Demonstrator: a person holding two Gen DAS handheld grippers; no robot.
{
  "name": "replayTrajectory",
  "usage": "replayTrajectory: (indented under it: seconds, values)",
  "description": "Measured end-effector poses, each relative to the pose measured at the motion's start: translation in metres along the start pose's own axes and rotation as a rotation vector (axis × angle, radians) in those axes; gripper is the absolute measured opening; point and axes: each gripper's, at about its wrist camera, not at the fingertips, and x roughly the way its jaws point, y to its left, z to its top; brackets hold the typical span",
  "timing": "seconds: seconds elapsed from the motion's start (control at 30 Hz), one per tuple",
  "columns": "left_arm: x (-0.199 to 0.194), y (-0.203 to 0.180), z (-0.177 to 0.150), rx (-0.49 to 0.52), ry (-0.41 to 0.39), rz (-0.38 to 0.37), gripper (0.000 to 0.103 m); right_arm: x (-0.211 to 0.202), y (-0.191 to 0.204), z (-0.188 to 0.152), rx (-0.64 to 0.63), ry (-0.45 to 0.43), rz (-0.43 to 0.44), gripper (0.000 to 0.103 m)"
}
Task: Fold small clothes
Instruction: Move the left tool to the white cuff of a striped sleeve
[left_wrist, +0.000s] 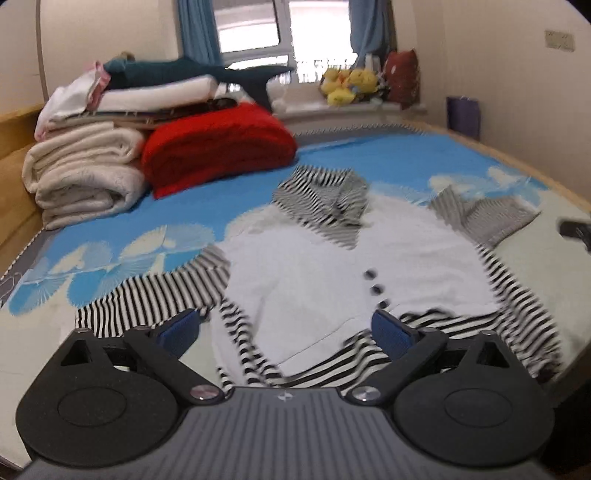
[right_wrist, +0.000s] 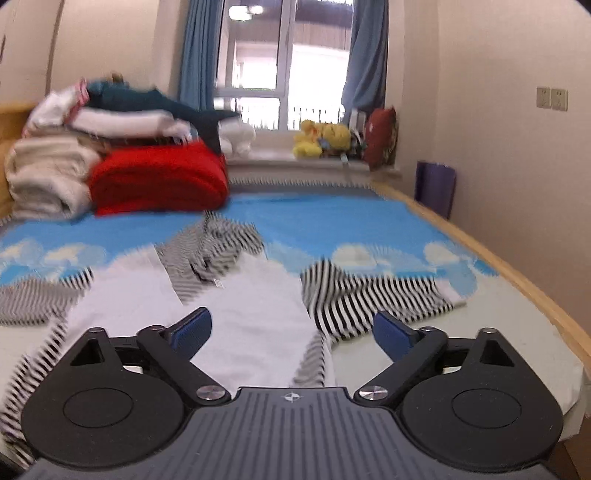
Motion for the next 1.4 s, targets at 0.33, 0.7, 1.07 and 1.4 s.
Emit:
replayTrajectory:
  seconds: [0.33, 0.7, 1.07, 1.4]
  values:
    - [0.105, 0.047, -0.044, -0.322, 0.426, -0.001, 0.081, 0.072, -0.007, -0.044, 0.156, 0.414, -0.026, 0.075]
    - [0.126, 0.046, -0.074, -0.391, 0.534, -0.005, 0.030, 0.094, -0.018, -0.083, 0.234, 0.648, 0.004, 0.029]
    - [0.097, 0.051, -0.080, -0.415, 0.549, -0.101, 0.023, 0.084, -0.022, -0.084, 0.190, 0.635, -0.055, 0.006]
    - [0.077, 0.033, -0.047, -0.262, 0.362, -0.099, 0.042, 0.065, -0.006, -0.064, 0.137, 0.489, -0.022, 0.046]
